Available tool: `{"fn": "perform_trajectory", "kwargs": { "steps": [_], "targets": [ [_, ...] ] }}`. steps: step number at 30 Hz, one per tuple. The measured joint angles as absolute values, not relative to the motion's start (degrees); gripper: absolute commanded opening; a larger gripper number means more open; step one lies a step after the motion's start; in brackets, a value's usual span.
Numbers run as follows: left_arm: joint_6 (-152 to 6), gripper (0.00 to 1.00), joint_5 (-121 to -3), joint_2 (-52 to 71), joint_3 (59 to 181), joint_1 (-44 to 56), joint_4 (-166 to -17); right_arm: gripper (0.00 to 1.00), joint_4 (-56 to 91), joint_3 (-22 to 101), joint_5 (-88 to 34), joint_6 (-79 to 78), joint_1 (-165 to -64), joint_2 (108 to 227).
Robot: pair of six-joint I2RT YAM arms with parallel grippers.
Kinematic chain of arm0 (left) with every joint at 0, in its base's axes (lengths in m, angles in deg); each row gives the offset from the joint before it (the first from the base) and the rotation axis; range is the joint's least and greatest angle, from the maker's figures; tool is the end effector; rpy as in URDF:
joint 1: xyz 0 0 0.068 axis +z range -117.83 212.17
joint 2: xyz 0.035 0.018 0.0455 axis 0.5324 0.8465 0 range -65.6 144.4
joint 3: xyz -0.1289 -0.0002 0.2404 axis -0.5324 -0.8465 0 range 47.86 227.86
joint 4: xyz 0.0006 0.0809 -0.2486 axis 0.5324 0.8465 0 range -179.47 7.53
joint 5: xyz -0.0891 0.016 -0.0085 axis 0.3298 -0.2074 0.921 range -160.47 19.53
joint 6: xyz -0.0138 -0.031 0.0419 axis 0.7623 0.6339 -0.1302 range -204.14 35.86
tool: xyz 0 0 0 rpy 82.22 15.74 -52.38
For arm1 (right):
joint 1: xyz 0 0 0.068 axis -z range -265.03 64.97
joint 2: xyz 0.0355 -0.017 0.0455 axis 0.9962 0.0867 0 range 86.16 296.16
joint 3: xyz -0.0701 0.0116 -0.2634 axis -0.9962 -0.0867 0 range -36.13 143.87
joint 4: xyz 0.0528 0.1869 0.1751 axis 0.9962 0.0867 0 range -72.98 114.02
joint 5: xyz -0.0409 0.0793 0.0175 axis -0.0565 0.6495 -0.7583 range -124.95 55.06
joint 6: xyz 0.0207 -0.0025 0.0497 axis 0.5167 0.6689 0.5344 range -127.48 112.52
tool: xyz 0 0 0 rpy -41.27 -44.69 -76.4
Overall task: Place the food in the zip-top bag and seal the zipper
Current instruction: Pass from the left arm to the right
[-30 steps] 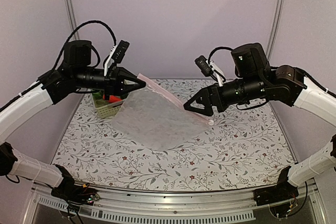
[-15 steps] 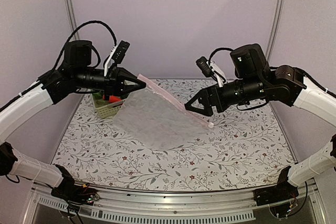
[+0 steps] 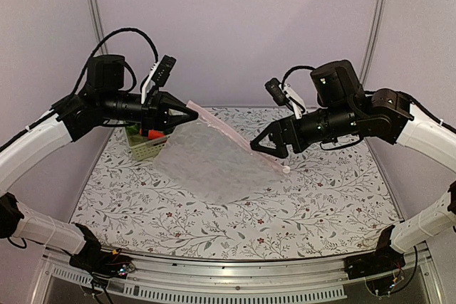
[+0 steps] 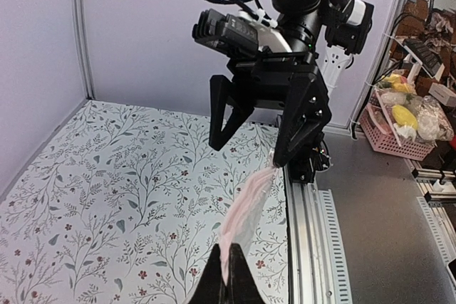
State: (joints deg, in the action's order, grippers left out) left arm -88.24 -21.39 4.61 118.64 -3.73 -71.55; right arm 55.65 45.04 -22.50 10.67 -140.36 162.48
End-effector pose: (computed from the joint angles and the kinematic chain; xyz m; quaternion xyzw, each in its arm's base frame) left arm 0.2013 -0.1790 0.3953 0.4818 0.6045 -0.4695 0.4266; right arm 0.1569 0.2405 0.3901 -0.3280 0.8148 0.3568 0.3182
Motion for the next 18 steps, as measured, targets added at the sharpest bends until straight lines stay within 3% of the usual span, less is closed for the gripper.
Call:
{"fn": "perform_trajectory", "kwargs": {
  "steps": [18],
  "targets": [
    [-88.61,0.0,-21.39,4.59,118.64,-3.73,-71.47,0.82,55.61,45.04,-22.63,10.67,-139.05,162.46]
  ]
}}
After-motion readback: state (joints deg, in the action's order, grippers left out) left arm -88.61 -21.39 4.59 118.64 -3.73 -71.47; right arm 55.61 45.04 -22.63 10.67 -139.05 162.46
